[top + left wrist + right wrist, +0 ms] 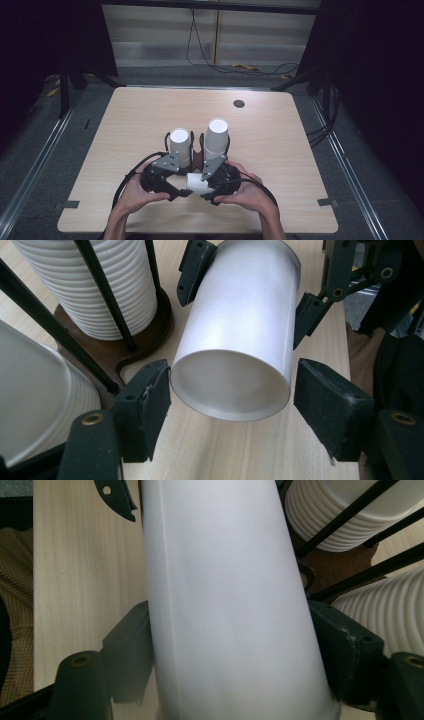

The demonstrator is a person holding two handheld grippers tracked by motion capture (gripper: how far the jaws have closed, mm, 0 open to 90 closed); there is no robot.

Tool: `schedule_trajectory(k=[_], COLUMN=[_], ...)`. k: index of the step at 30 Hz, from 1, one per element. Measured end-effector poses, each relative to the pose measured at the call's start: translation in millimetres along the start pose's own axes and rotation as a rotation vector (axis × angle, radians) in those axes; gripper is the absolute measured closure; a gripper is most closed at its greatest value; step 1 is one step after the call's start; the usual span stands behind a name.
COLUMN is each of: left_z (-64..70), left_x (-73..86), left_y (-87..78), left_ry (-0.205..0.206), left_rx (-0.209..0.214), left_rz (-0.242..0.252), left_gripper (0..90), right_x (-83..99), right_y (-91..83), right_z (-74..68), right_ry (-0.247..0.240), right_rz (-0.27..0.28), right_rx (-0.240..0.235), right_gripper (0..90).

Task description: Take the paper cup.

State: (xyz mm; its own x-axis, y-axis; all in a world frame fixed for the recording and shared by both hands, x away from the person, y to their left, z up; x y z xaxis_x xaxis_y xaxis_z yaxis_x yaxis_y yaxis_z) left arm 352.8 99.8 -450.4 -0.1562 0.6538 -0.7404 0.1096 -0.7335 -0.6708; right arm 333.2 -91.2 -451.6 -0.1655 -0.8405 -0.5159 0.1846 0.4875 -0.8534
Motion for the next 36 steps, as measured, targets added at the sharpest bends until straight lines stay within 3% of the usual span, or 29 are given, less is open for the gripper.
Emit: schedule_trajectory(k=[2, 4, 25, 27, 36], left_z=[-0.5, -2.7, -3.9, -4.3, -3.7], left_x=[0.6, 0.3, 1.6, 2.1, 3.4], left_y=[1.3, 1.7, 13.4, 14.0, 15.6], left_ry=[-0.001, 0.03, 0.023, 0.02, 0.017], left_rx=[0.004, -0.008, 0.047, 0.05, 0.065], left_rz=[-0.002, -0.019, -0.04, -0.055, -0.038], left_gripper=[32.4, 32.5, 30.3, 30.2, 30.3], right_x=[-0.2, -0.8, -10.1, -9.9, -5.9], right_y=[1.6, 2.5, 10.7, 12.2, 13.0], right_z=[0.5, 0.4, 1.6, 0.8, 1.0], right_ry=[-0.001, -0.001, -0.018, -0.014, 0.016], right_rz=[-0.007, -0.008, -0.001, -0.009, 0.022], right_rx=[-0.008, -0.011, -0.057, -0.059, -0.08], right_gripper=[25.4, 25.4, 25.6, 25.6, 25.3])
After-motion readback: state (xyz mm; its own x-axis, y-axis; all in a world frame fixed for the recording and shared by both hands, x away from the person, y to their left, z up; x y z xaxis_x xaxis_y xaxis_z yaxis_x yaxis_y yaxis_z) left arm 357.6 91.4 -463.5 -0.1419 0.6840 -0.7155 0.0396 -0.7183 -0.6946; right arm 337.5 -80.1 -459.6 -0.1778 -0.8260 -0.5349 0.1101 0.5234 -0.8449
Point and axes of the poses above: each handheld gripper's, and its own axes: y roughly forward along the jaws, x roughly out of its underside, z roughly to its right, the point moved 2 cm from there along y, roughly forward along the jaws, and after that the axes turned 4 degrees about -x, right-handed, at the moved point
